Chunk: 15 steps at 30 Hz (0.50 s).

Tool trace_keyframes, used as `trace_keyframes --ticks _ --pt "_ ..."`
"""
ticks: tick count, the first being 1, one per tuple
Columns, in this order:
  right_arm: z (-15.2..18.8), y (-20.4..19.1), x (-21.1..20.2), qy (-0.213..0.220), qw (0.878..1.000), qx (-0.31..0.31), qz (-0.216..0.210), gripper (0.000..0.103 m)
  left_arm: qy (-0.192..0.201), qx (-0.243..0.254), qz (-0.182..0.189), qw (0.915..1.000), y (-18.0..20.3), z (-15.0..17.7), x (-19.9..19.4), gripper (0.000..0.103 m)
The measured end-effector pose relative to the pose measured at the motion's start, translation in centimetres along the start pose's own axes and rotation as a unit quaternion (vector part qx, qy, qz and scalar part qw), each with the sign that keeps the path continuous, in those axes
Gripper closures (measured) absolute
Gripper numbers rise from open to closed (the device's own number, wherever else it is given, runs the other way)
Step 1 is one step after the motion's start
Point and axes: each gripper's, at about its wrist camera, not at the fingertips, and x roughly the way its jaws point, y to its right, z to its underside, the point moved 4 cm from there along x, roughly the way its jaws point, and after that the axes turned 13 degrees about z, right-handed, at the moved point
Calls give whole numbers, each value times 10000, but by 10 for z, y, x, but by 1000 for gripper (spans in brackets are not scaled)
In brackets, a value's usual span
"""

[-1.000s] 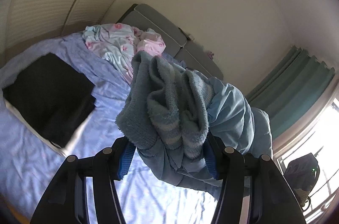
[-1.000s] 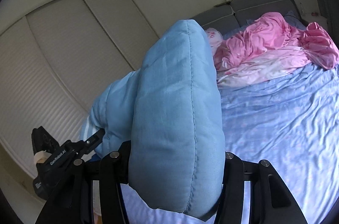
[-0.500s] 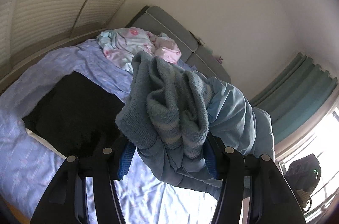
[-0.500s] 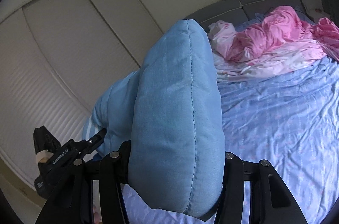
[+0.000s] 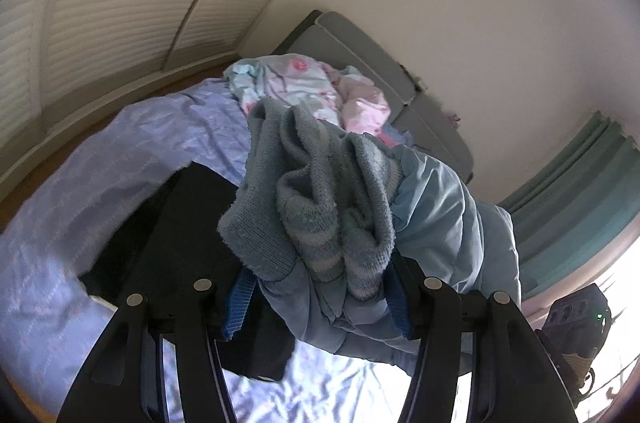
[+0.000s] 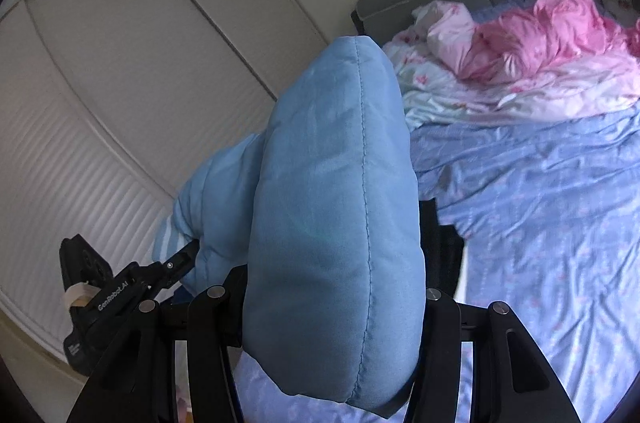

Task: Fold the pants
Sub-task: 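Lift the folded jacket with both tools and carry it toward the clothes stack, then lower the jacket onto the black folded clothes with both tools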

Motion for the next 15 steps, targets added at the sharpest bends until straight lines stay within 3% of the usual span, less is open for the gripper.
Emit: trace_keyframes --ticks 8,15 --pt "10 -8 81 -677 9976 78 75 50 -328 -302 -339 9984 -69 -16 41 47" --pt "26 -14 121 -981 9946 -57 320 50 -569 -677 -446 9951 -120 -11 77 47"
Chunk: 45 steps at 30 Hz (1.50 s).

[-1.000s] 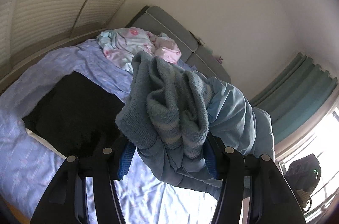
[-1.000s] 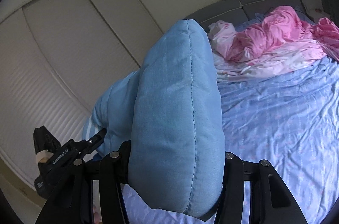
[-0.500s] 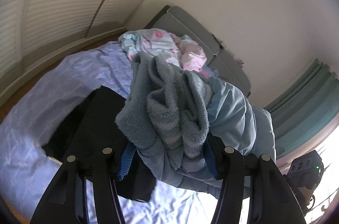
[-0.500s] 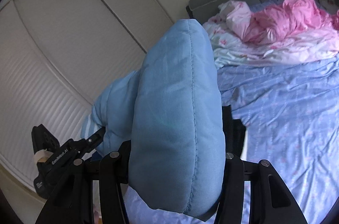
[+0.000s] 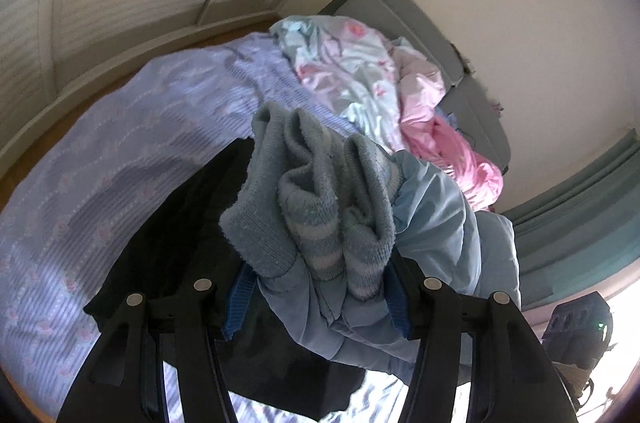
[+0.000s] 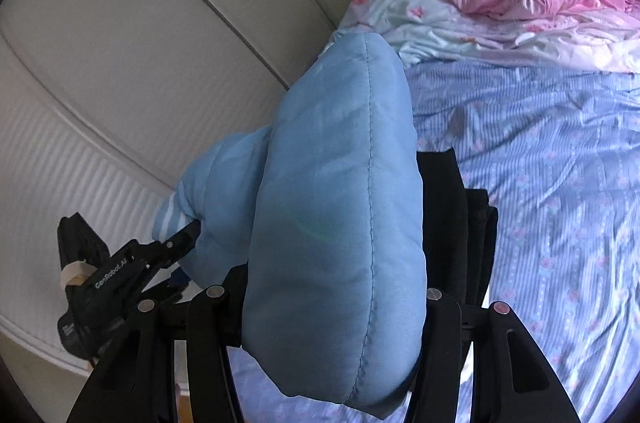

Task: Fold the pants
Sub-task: 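Lower the jacket onto the black folded clothes with both tools, then open both tools to release the jacket and lift them away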

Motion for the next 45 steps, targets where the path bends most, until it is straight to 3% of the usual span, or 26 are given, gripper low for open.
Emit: trace_keyframes --ticks 11,18,25,32,36,40,43,45 --pt "10 9 54 -516 9977 79 432 50 -561 -169 -294 9978 -44 4 50 47" --pt "14 18 81 -735 9958 182 519 46 -730 -171 -482 9960 -59 8 61 46" --pt "18 40 85 -1067 9915 573 477 35 -899 -39 -597 9942 -63 11 63 37" --pt "19 57 61 -997 9903 910 324 33 -934 157 -821 9921 -55 16 54 31" --pt "12 63 38 -594 9924 872 635 32 -779 465 -1203 9886 -47 17 42 28" --pt "1 58 20 -336 9903 220 1330 30 -607 759 -1628 9819 -34 16 26 28" --pt "0 57 7 -225 9823 -269 1840 29 -399 1023 -2145 9705 -22 14 8 27" --pt "0 56 -8 -71 9779 -521 2025 23 -254 1281 -2316 9640 -9 15 -7 27"
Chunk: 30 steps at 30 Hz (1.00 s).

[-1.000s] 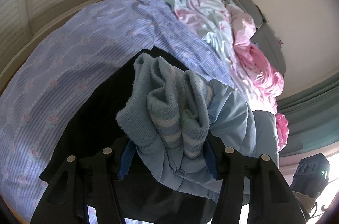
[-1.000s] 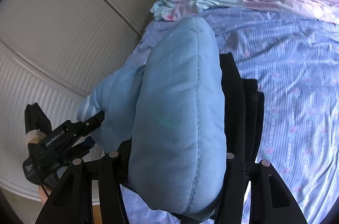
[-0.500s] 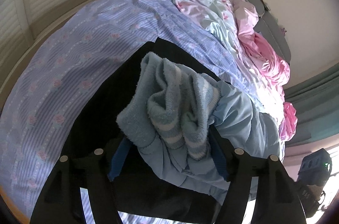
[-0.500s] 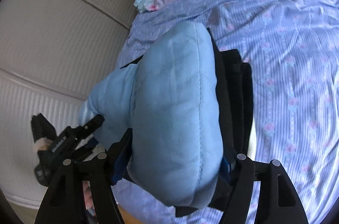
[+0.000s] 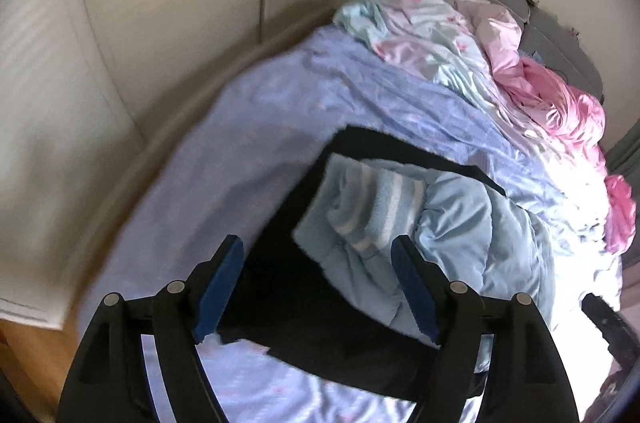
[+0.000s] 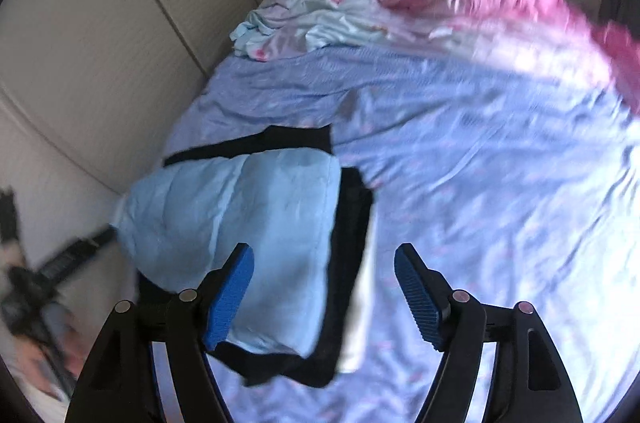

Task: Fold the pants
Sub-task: 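Open both tools to release the jacket and lift them away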

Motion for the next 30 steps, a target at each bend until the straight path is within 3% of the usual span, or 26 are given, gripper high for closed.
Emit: trace_keyframes --ticks 9,25,30 --pt "27 42 -63 335 9991 -153 -193 17 237 774 -87 9967 63 32 -84 16" --pt "111 166 -198 1000 9946 -96 -253 17 481 1390 378 9884 220 142 -199 3" --pt "136 209 -226 1034 9944 95 -177 17 506 1647 326 9845 264 181 -222 1"
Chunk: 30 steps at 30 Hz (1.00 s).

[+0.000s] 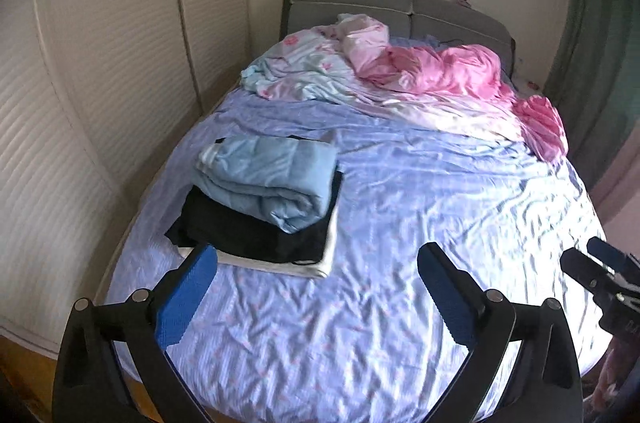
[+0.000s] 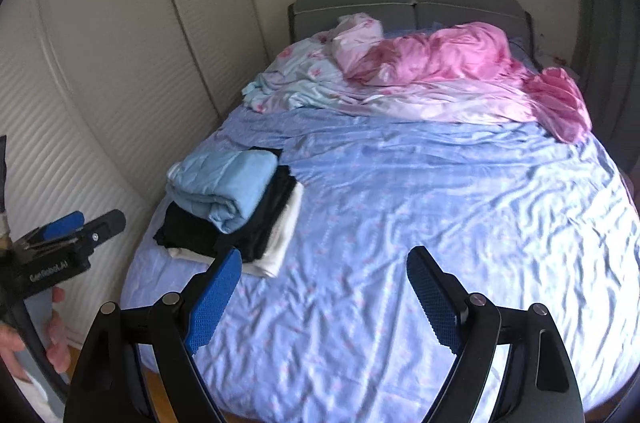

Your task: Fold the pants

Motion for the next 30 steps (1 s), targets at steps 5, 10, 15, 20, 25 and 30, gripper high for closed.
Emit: trace_keyframes --ticks 5,10,15,20,25,30 --pt "16 37 -33 111 9999 77 73 17 35 237 56 9997 50 18 -19 1" --pt "27 65 -61 248 9996 102 121 17 76 346 183 9992 87 29 -34 1" --pt "37 87 -81 325 9992 165 191 17 210 547 213 9981 115 34 -53 0" --pt "43 101 -93 351 9990 197 210 17 290 643 268 9971 134 36 -68 0" --pt "47 112 -103 374 9989 212 210 17 359 622 304 9970 146 36 -79 0" --pt "48 116 -106 390 9988 221 207 17 363 615 336 9969 155 39 -83 0"
